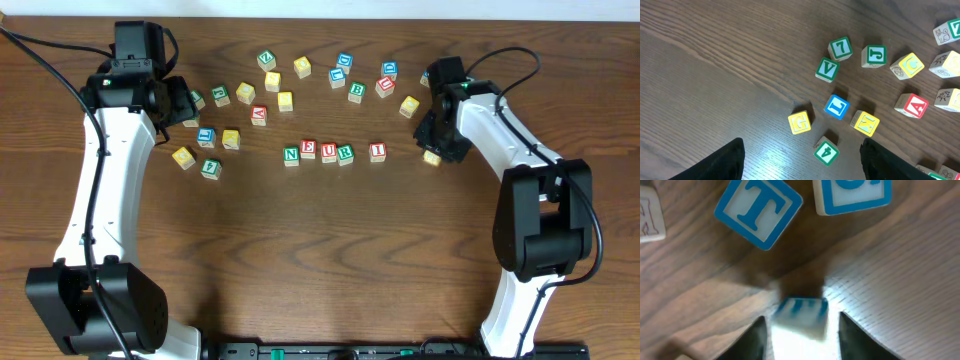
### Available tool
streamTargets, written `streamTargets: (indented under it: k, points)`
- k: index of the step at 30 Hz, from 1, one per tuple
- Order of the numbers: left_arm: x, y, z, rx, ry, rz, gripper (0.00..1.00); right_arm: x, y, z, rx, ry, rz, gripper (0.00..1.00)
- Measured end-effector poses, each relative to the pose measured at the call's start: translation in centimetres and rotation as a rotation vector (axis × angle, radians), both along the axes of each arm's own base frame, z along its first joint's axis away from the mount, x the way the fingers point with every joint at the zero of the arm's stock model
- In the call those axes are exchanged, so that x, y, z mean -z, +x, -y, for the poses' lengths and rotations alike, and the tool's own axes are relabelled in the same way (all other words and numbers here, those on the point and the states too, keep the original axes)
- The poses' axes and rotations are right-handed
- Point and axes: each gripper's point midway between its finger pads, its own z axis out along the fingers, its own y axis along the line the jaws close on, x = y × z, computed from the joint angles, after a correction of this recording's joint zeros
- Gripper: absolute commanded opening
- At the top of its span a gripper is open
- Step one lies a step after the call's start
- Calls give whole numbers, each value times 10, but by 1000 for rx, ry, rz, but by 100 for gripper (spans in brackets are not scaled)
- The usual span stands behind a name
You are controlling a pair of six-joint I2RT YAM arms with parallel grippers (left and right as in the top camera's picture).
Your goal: Spell out NEURIPS
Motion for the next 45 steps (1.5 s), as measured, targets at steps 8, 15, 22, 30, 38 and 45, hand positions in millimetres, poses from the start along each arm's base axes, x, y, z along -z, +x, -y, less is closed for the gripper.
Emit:
streamTargets:
  k: [8, 15, 22, 30, 38, 45]
  points:
    - [0, 0, 0, 0, 0, 0, 73, 0, -8, -4, -27, -25, -26, 43]
    - [0, 0, 0, 0, 0, 0, 73, -4, -7, -3, -177, -48, -44, 20]
    - [0, 0, 0, 0, 0, 0, 73, -19, 15, 8, -342, -34, 5, 4]
    - [0, 0, 0, 0, 0, 0, 73, -20, 28, 32, -416, -8, 48, 1]
    - [0, 0, 0, 0, 0, 0, 73, -10, 28, 16, -572, 56, 74, 1]
    - [0, 0, 0, 0, 0, 0, 73, -11, 25, 1, -663, 116, 86, 1]
